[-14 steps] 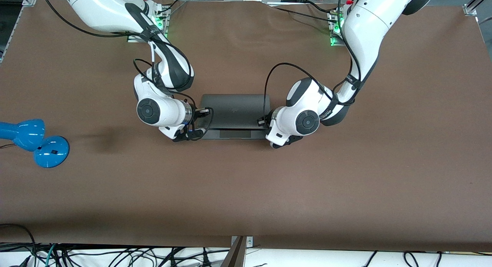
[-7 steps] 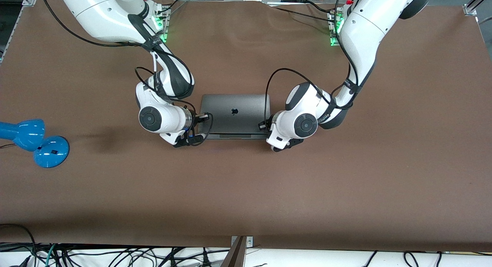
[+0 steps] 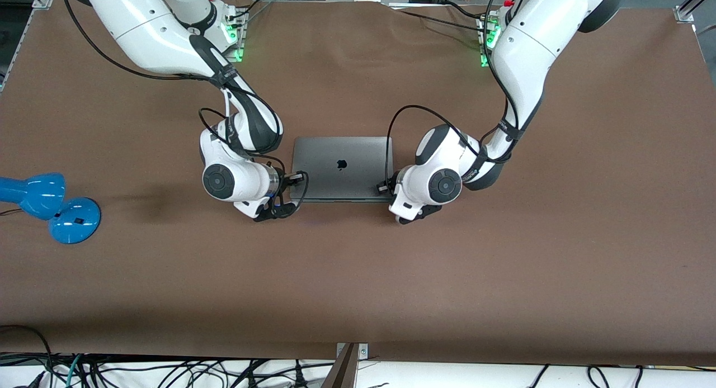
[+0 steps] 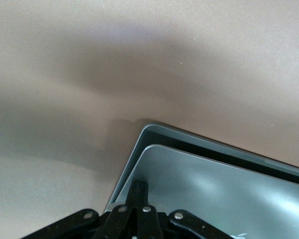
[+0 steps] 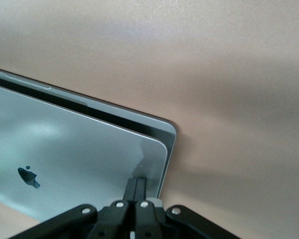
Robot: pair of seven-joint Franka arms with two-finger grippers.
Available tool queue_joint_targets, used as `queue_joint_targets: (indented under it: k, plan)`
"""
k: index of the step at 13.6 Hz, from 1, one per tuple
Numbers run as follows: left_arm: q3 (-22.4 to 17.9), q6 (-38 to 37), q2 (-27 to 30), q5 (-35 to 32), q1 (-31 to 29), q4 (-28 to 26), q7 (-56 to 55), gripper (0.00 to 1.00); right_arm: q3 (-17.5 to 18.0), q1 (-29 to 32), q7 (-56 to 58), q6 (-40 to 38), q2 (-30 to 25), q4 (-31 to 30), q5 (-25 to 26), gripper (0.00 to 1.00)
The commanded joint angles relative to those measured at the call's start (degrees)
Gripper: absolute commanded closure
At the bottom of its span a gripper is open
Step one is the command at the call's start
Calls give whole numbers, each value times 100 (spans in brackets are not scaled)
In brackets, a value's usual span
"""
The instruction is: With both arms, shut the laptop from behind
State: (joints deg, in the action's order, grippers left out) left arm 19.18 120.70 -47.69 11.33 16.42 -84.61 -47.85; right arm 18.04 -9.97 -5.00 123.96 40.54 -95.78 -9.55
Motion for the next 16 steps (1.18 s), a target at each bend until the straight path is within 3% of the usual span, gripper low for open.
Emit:
queue_joint_targets:
  k: [1,11,12,13,14,15,16]
  plan:
    - [-46,33,-144,-184,81,200,-14,100,-11,-32,157,128,138,147,67,100]
    - [-55,200,-267,-272,81,191,-14,100,-11,-76,149,260,226,156,67,100]
    - [-55,200,-258,-272,81,199,-14,100,-29,-76,149,234,191,147,59,86]
    - [-55,191,-241,-281,72,200,4,94,-133,-76,157,225,174,156,32,63]
    - [-81,191,-188,-333,63,200,47,54,-230,-76,166,225,147,147,58,46]
    - [-72,174,-66,-647,46,200,13,2,-240,-111,70,268,112,138,15,19]
    - [-55,121,22,-711,-6,191,4,0,-318,-146,96,225,25,129,84,6]
